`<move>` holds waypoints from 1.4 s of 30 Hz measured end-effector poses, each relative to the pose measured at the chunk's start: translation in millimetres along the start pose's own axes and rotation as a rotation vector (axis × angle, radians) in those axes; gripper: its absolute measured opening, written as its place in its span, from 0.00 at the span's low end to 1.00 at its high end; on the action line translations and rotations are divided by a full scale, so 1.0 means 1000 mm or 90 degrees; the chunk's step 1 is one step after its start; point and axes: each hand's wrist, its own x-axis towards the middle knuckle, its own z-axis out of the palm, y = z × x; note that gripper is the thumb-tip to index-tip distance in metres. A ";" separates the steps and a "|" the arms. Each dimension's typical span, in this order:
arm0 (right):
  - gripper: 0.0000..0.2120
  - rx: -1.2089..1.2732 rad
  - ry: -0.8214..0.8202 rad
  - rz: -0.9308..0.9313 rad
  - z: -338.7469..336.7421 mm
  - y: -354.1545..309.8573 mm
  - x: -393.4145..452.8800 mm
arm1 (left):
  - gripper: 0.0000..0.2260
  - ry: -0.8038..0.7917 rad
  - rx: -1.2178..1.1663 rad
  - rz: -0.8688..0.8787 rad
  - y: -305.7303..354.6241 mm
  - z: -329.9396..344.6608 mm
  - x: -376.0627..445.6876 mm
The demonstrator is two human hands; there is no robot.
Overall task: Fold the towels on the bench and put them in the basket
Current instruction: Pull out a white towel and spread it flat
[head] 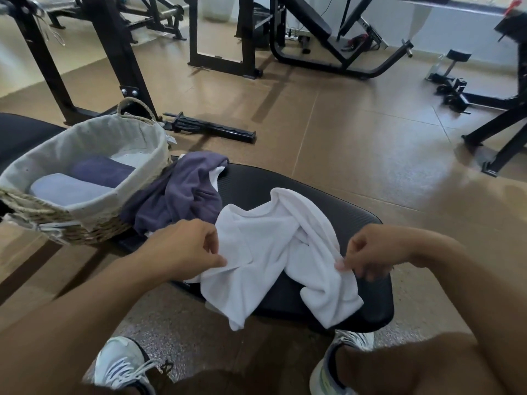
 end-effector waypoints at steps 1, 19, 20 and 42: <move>0.21 -0.032 -0.037 0.008 0.002 -0.001 -0.003 | 0.13 0.007 -0.012 0.015 0.004 0.004 -0.001; 0.09 0.369 0.144 -0.315 0.017 -0.050 -0.016 | 0.13 0.098 0.061 0.095 0.034 0.047 0.001; 0.11 0.354 0.117 -0.328 0.018 -0.051 -0.016 | 0.12 0.111 0.066 0.095 0.035 0.047 0.001; 0.07 0.156 0.379 -0.479 0.037 -0.085 -0.033 | 0.09 0.217 -0.676 0.232 0.068 0.020 -0.038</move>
